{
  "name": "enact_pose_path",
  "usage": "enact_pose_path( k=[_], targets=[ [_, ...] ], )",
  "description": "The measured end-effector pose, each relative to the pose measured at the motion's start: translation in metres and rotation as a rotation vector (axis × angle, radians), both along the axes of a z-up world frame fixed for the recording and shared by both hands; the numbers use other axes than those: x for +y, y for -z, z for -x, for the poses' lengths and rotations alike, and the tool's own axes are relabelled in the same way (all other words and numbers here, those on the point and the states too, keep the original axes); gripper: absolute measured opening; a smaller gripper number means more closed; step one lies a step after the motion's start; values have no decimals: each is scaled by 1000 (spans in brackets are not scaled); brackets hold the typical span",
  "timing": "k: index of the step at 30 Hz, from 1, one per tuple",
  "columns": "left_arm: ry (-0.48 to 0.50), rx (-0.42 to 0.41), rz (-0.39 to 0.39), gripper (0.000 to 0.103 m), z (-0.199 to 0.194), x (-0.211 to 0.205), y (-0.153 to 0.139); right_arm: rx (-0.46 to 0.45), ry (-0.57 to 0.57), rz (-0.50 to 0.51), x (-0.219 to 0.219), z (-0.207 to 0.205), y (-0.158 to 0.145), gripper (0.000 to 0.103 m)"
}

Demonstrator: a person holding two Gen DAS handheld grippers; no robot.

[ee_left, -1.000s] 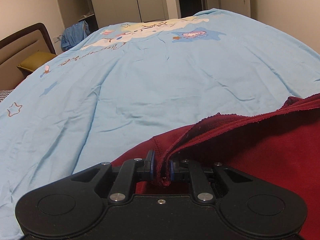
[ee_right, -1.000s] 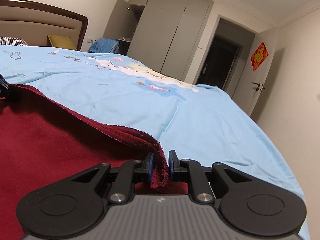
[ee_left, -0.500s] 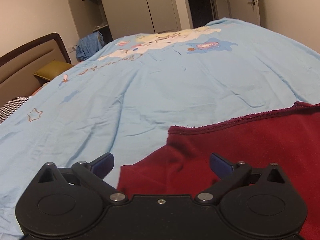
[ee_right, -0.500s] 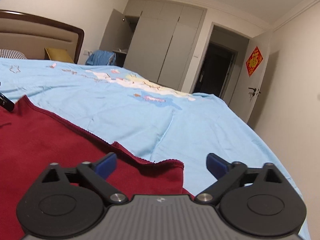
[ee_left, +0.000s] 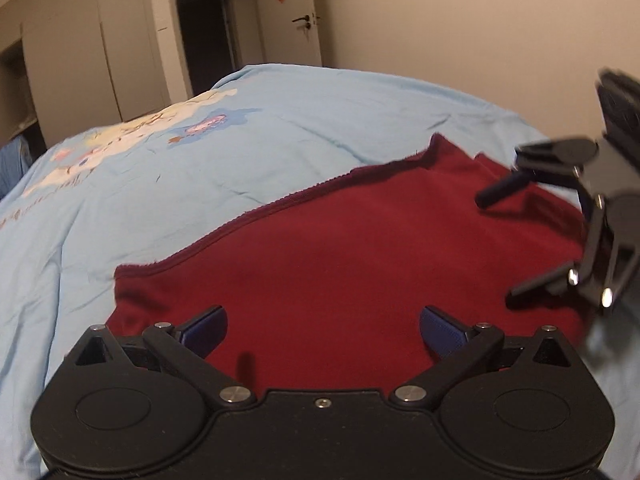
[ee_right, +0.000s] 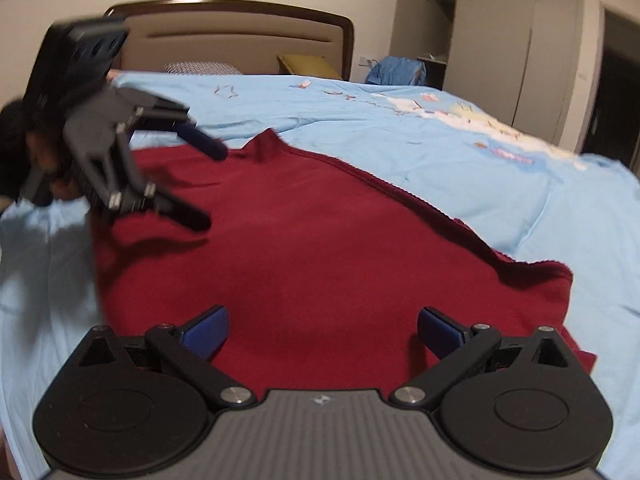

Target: Fold small clothes

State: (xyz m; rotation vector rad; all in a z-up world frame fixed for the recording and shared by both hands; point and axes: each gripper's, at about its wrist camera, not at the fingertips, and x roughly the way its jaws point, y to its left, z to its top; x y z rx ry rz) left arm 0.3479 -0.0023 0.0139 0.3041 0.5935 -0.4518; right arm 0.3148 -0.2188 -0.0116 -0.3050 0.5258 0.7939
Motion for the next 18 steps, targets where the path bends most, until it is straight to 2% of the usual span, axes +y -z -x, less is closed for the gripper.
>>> enact_pose_path(
  k=[1, 3, 9, 12, 14, 18],
  targets=[
    [-10, 4, -6, 102, -8, -1, 3, 23, 25, -26, -2, -12, 0, 103],
    [-45, 28, 36, 102, -29, 4, 5, 65, 92, -76, -10, -37, 0, 103],
    [-271, 85, 198, 102, -90, 41, 16, 156, 314, -236, -41, -102, 8, 102],
    [-318, 123, 345, 102, -102, 66, 30, 225, 337, -358, -67, -118, 24, 102],
    [-314, 107, 416, 102, -99, 75, 35, 240, 327, -438, -79, -119, 30, 102],
    [-309, 88, 559, 102, -96, 91, 44, 312, 303, -665, -115, -125, 42, 99]
  ],
)
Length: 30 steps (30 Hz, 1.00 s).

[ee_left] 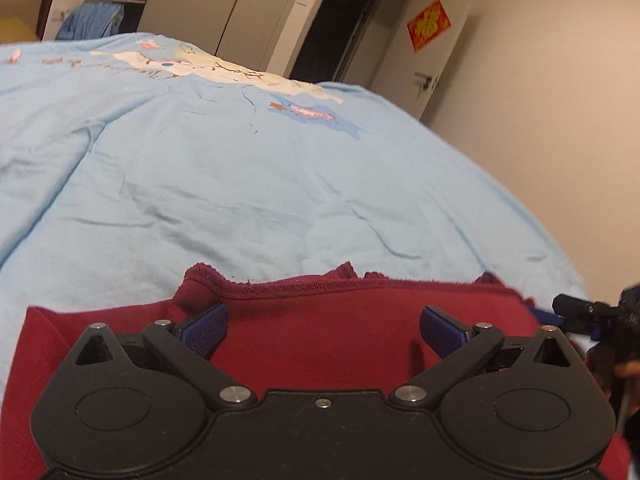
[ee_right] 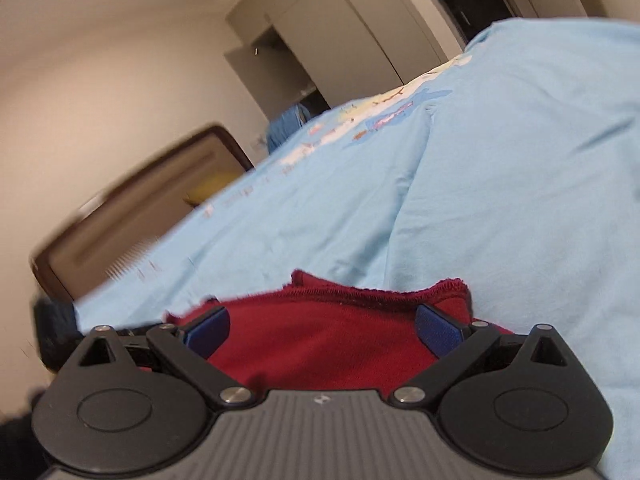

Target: Fold small clothes

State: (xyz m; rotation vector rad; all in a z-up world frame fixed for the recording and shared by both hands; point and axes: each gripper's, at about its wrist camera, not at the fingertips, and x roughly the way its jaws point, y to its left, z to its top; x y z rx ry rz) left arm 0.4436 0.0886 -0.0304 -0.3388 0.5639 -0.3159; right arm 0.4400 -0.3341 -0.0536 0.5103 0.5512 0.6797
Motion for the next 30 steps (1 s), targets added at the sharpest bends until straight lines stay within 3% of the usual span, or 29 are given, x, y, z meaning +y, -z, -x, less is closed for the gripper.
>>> enact_pose_path(
  k=[3, 22, 26, 30],
  targets=[
    [-7, -11, 52, 102, 0, 3, 2, 4, 12, -79, -14, -3, 5, 96],
    [-7, -25, 76, 102, 2, 7, 6, -16, 9, -125, -15, -1, 11, 97],
    [-10, -10, 99, 102, 1, 10, 1, -7, 10, -96, -10, 1, 4, 99],
    [-90, -25, 81, 102, 23, 8, -20, -27, 100, 36, 4, 28, -19, 103]
  ],
)
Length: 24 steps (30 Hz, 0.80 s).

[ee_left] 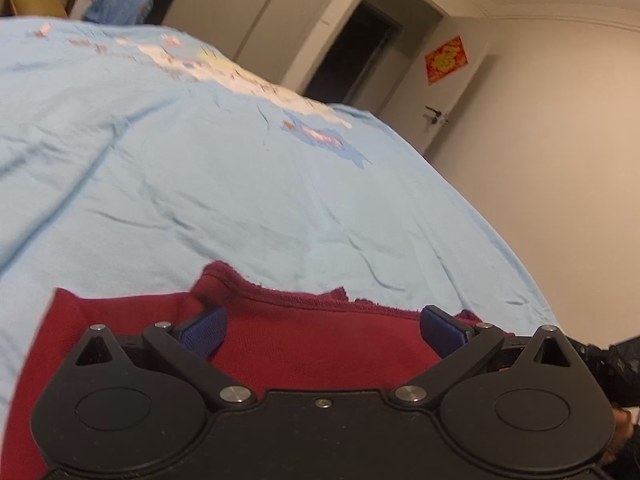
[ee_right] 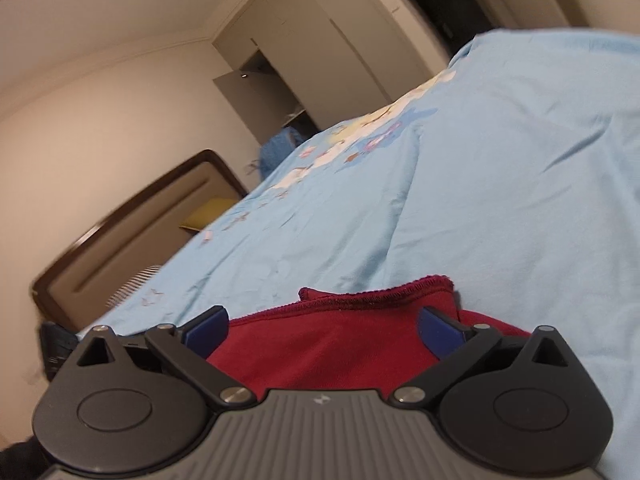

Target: Fold small clothes

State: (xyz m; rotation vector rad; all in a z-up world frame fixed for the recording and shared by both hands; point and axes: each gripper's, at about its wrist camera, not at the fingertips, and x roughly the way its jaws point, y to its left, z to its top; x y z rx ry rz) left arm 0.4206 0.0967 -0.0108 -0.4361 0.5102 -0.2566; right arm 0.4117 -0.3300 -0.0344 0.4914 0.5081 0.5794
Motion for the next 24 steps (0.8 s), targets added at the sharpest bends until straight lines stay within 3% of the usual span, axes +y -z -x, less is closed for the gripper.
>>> enact_pose_path(
  k=[6, 11, 17, 20, 24],
  targets=[
    [-85, -79, -130, 102, 63, -30, -25, -67, 135, 161, 32, 68, -19, 103],
    [-174, -171, -202, 102, 113, -58, -24, -171, 259, 364, 84, 126, -9, 103],
    [-224, -152, -270, 102, 128, -68, -3, -279, 364, 568, 126, 168, 10, 103],
    [-263, -115, -264, 102, 132, -57, 10, -291, 389, 631, 128, 180, 22, 103],
    [-248, -142, -183, 102, 142, -41, 23, -233, 498, 595, 111, 183, 31, 103]
  ],
)
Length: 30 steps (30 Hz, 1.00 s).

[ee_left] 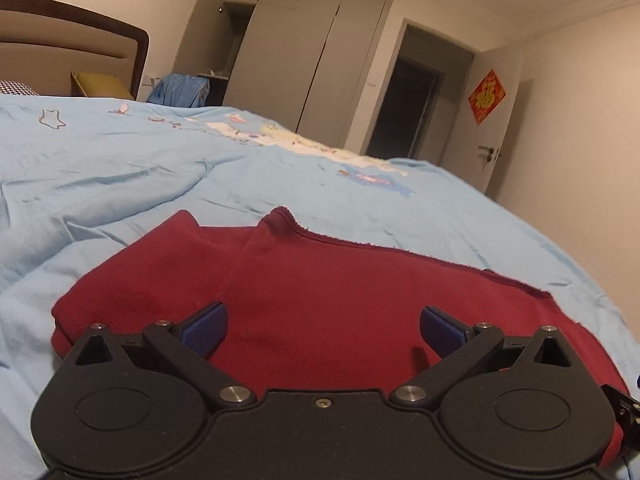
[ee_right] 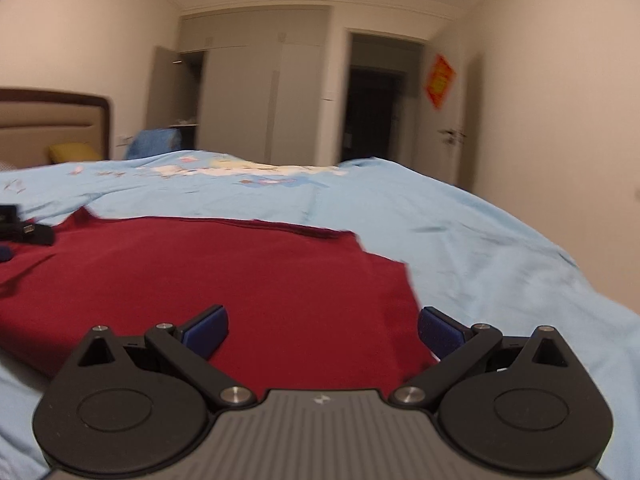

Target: Fold small clothes

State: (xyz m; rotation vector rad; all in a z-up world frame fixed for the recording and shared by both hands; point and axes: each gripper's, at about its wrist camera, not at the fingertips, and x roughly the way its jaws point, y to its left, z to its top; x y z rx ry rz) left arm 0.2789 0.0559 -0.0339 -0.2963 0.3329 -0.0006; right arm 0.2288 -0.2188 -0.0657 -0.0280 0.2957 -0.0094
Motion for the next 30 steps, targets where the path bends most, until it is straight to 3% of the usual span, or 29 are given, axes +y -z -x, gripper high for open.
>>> enact_pose_path(
  k=[3, 5, 11, 30],
  targets=[
    [-3, -3, -53, 102, 0, -7, 5, 61, 97, -118, -21, -9, 10, 103],
    [-6, 2, -94, 102, 1, -12, 6, 79, 89, -179, -28, -13, 16, 103],
    [-6, -7, -99, 102, 2, -14, 6, 73, 98, -135, -21, -12, 20, 103],
    [-17, -28, -136, 102, 10, -22, 5, 42, 99, -132, -25, -3, 23, 103]
  ],
)
